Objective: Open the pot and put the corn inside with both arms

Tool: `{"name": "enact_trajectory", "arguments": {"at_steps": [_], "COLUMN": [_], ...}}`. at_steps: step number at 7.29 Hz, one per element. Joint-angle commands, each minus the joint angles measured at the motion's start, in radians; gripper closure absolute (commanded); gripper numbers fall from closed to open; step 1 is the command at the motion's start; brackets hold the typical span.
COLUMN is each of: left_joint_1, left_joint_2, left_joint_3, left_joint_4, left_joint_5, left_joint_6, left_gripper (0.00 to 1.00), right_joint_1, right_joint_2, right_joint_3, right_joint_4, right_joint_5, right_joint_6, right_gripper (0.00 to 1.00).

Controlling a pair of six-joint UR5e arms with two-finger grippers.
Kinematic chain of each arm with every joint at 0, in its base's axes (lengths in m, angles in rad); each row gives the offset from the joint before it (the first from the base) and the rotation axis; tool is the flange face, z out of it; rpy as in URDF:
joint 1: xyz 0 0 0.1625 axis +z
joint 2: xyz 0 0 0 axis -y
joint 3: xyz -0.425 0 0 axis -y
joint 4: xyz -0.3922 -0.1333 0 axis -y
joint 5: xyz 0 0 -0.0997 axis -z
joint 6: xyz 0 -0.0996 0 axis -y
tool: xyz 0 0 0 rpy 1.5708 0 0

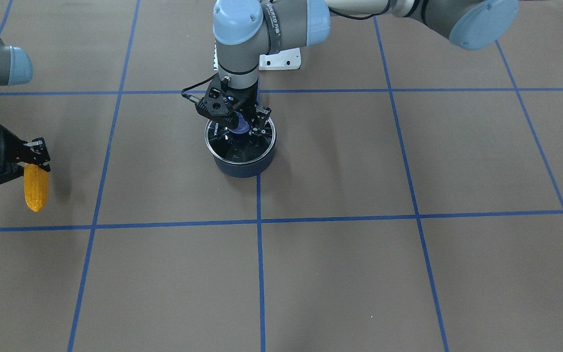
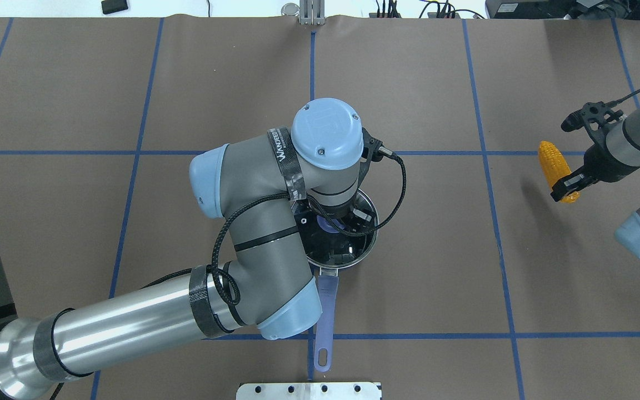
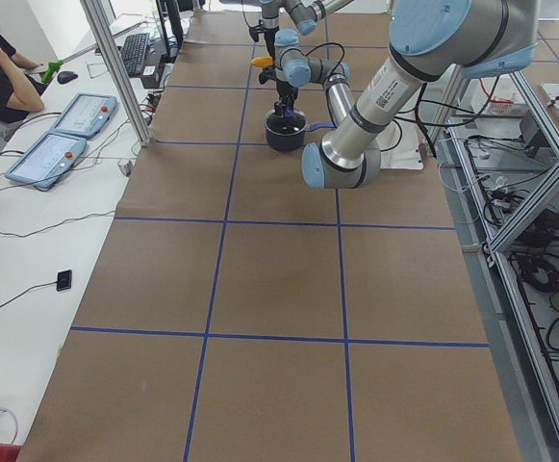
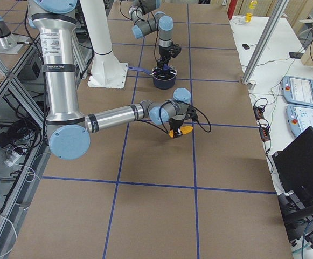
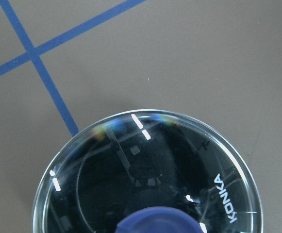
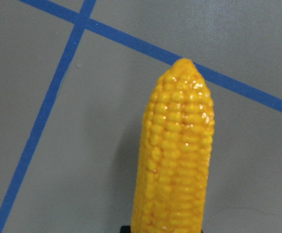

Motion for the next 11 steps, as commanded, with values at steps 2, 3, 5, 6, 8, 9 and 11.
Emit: {"name": "enact_trajectory", "arguments": {"at_steps": [2, 3, 5, 6, 8, 9, 11], "left_joint_1": [-0.021, -0.056, -0.131, -0.189, -0.305, -0.353, -0.447], "left_joint_2": [0.004, 0.007, 0.063, 0.106, 0.203, 0.232, 0.304], "left_joint_3": [-0.026, -0.027, -0.065, -0.079, -0.104, -0.104, -0.100], "left_joint_4": [0.004, 0.004, 0.007, 0.005, -0.004, -0.006, -0.009], "left_joint_5": [-0.003, -0.027, -0.066, -0.104, -0.172, -0.183, -0.212], "left_joint_6": [0.000, 0.002, 0.079, 0.147, 0.294, 0.370, 0.524], "left_gripper": [0.43, 0.43, 0.43, 0.43, 0.43, 0.43, 0.43], "right_joint_1": [-0.005, -0.009, -0.081, -0.115, -0.207, -0.247, -0.319], "right_joint_2": [0.048, 0.120, 0.257, 0.319, 0.433, 0.494, 0.635], "right_joint_3": [0.006, 0.010, 0.052, 0.052, 0.060, 0.058, 0.026], "right_joint_4": [-0.009, -0.061, -0.144, -0.153, -0.161, -0.204, -0.311], "right_joint_5": [0.005, 0.027, 0.041, 0.040, 0.019, -0.007, -0.060], "right_joint_6": [0.028, 0.070, 0.213, 0.292, 0.480, 0.518, 0.523], "right_gripper": [0.72, 0.72, 0.72, 0.72, 0.72, 0.72, 0.71]}}
